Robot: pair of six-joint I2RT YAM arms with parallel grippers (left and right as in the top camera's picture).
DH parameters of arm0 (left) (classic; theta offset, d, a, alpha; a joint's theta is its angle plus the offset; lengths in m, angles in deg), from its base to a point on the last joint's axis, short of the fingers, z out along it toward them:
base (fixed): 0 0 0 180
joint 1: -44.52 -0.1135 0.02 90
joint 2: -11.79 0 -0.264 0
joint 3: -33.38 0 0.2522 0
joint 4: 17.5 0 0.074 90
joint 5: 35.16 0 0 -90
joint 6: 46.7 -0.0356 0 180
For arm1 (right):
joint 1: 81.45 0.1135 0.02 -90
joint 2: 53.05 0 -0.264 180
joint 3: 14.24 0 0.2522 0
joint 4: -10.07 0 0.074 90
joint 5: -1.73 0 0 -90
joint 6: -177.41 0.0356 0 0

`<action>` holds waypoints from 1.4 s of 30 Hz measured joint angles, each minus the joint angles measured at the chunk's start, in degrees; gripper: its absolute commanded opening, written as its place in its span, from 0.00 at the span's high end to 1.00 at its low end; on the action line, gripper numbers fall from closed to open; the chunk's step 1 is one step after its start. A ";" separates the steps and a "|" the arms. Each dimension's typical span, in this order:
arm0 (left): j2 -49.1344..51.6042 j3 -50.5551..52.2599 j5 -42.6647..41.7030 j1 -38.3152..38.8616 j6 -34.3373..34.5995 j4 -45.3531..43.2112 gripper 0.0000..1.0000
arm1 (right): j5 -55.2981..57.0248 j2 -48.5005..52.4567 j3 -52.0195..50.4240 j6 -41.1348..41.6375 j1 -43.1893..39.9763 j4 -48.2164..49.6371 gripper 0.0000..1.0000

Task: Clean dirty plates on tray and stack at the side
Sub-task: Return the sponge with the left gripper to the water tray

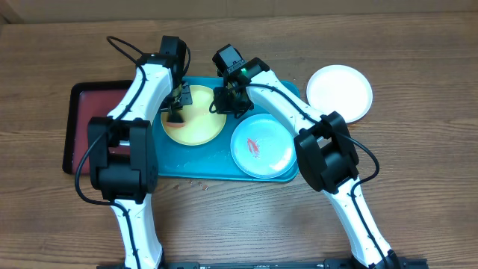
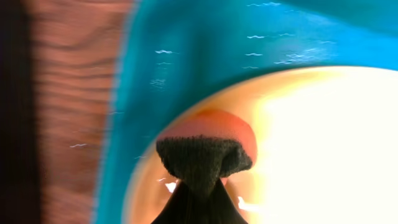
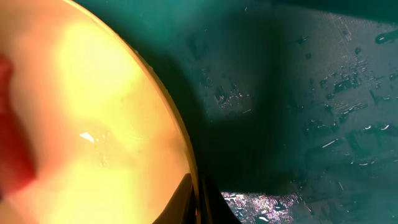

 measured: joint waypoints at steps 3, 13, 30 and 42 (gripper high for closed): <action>0.00 0.15 -8.20 -0.31 0.00 -2.38 0.96 | 0.00 -0.02 0.00 0.02 0.00 -0.02 0.96; -0.02 3.30 -17.03 1.07 -1.84 -1.81 0.96 | 0.00 0.00 -0.02 0.00 0.00 -0.04 0.96; 0.02 2.38 13.99 1.92 -2.38 8.04 0.96 | -0.52 0.00 -0.09 -0.02 0.59 -0.04 0.96; 0.11 -14.45 16.28 -1.68 6.64 16.44 0.96 | -0.13 -0.02 0.74 -2.19 0.61 -1.07 0.96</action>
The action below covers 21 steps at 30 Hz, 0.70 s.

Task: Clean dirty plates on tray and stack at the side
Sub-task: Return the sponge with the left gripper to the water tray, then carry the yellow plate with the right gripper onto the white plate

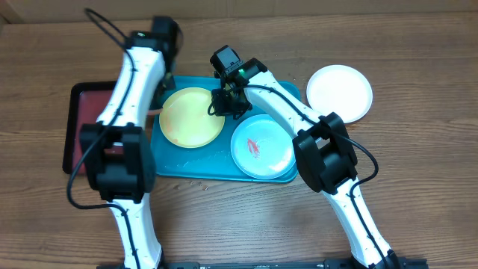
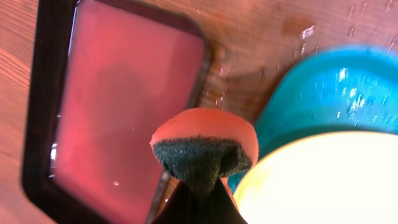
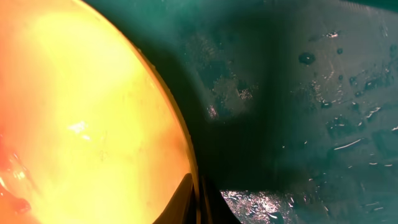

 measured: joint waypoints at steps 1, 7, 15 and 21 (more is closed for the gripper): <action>0.00 -1.22 -2.01 -1.27 0.44 0.31 0.96 | 0.90 -0.09 0.17 -0.55 0.04 -0.28 0.96; 0.04 -2.56 -16.94 -12.85 1.38 1.88 0.96 | 14.71 -4.98 1.53 -3.26 1.25 -1.60 0.96; 0.04 -1.05 -22.58 -22.67 1.57 3.10 0.96 | 41.77 -14.47 3.65 -10.51 9.07 -0.17 0.96; 0.04 -1.01 -23.69 -24.46 1.60 3.17 0.96 | 60.70 -14.97 3.89 -20.85 16.11 5.03 0.96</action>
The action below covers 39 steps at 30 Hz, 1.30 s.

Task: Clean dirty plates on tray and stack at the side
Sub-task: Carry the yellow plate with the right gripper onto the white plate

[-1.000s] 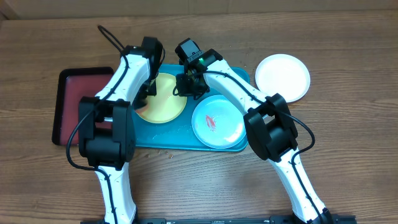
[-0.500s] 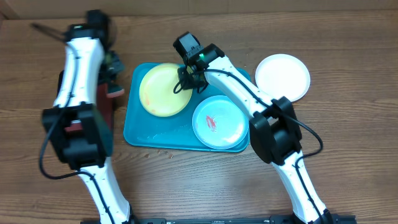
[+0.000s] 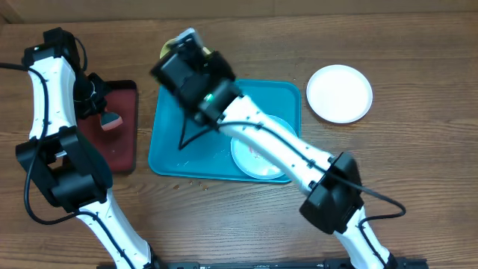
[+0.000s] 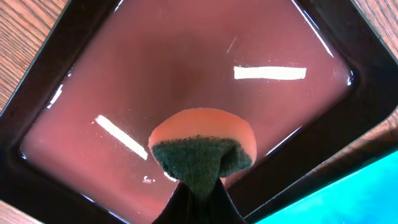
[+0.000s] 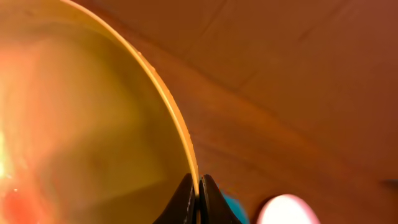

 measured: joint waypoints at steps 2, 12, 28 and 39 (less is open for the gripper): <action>0.00 0.00 -0.09 -0.09 0.00 0.00 0.96 | 4.48 0.00 0.00 -4.87 1.62 2.36 0.96; 0.00 0.00 -0.26 -0.09 0.00 0.00 0.96 | 13.53 0.00 0.00 -27.98 3.74 4.70 0.96; 0.00 0.09 -0.33 -0.07 0.00 0.02 0.96 | 0.02 0.00 -0.28 -25.27 2.80 -3.23 0.96; 0.00 0.15 -0.46 -0.07 0.00 0.61 0.96 | -28.15 -0.02 -1.01 0.15 -14.71 -14.05 0.96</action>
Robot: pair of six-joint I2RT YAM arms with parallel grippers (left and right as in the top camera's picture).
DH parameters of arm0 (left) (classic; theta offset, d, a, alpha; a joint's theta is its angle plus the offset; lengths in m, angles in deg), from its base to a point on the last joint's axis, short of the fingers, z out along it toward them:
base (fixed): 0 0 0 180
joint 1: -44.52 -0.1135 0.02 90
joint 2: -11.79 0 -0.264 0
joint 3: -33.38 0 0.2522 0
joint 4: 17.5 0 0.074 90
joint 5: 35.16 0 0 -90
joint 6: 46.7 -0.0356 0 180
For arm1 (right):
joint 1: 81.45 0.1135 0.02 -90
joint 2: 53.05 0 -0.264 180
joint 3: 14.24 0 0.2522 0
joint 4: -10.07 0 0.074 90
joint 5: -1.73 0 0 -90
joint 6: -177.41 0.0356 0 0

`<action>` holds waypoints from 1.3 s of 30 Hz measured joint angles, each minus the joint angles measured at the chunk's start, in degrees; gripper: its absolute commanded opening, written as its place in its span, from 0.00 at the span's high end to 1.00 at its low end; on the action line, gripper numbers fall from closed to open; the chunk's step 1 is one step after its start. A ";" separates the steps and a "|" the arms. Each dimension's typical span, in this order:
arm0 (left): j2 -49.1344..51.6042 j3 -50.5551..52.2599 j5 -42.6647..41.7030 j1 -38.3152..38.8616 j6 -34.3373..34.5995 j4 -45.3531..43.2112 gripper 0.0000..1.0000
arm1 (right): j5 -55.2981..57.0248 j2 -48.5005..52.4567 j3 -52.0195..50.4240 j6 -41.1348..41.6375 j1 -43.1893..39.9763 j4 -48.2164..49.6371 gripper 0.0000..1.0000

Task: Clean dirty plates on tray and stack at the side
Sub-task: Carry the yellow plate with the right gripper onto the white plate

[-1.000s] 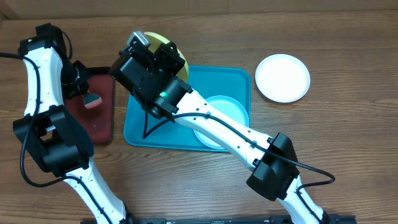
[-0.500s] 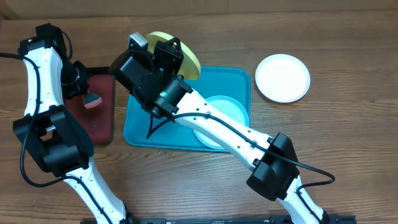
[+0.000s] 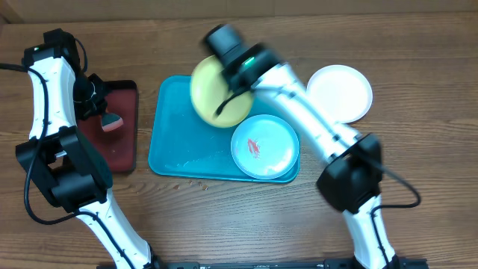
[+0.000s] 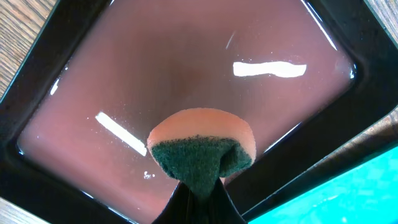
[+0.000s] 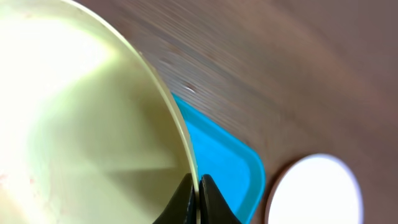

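Note:
My right gripper (image 5: 198,186) is shut on the rim of the yellow plate (image 3: 218,93), holding it tilted in the air above the far part of the blue tray (image 3: 179,138). The plate (image 5: 81,124) fills the left of the right wrist view. A light blue plate (image 3: 264,146) with a red smear lies on the tray's right side. A white plate (image 3: 340,93) rests on the table to the right. My left gripper (image 4: 198,193) is shut on an orange and dark green sponge (image 4: 202,146) over the dark tray of pinkish water (image 4: 186,68).
The dark water tray (image 3: 123,142) sits left of the blue tray. Small crumbs lie on the table in front of the blue tray. Wet streaks show on the blue tray's floor. Both arms reach in from the near edge.
My right arm has swung the yellow plate from high over the tray's far left corner to above its far middle, nearer the white plate. The left gripper with the sponge has not moved.
First the sponge rested on the yellow plate on the tray while my right gripper pinched its rim. Then the sponge was off the plate, near the water tray. Later it hung over the water tray and the plate was lifted. Now the plate hangs further right.

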 measured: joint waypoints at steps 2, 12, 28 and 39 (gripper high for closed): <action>0.00 0.00 -0.02 0.00 0.00 0.02 0.96 | -7.23 0.00 -0.02 2.19 -6.23 -1.60 0.96; 0.00 0.00 -0.02 0.15 0.00 0.00 0.95 | -29.16 0.00 -0.09 5.97 -35.56 -14.95 0.96; 0.00 0.00 0.00 1.55 0.00 -0.46 0.96 | -30.05 0.02 -11.76 6.43 -51.21 -11.02 0.96; 0.00 0.00 0.00 1.55 0.00 -0.68 0.96 | -31.21 0.02 -16.72 6.40 -50.62 -5.20 0.59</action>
